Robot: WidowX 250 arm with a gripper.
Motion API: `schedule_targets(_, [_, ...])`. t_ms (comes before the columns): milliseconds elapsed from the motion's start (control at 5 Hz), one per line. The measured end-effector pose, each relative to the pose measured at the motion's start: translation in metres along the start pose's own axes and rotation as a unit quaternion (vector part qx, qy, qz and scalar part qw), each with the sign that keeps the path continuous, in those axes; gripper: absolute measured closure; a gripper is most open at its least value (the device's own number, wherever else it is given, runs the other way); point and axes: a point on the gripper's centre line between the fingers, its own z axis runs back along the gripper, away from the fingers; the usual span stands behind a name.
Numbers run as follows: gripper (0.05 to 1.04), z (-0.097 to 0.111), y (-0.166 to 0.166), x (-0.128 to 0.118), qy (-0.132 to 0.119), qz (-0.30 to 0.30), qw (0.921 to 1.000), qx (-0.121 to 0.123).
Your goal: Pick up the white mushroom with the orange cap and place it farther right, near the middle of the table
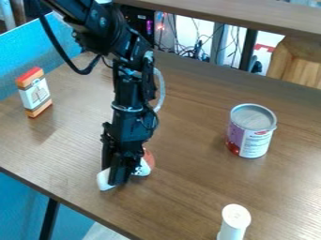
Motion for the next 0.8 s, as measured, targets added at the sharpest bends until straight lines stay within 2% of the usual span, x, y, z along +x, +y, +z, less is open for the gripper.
schedule_targets(200, [0.396, 0.000, -0.001, -0.009, 0.009, 0.012, 0.9997, -0.020])
schedule_targets(400, [0.123, 0.035, 0.001, -0.026, -0.044, 0.022, 0.9984, -0.027])
schedule_targets(600, [0.073, 0.060, 0.004, -0.041, -0.084, 0.026, 0.9953, -0.042])
schedule_targets(800, [0.078, 0.086, 0.026, -0.055, -0.127, 0.060, 0.9898, -0.023])
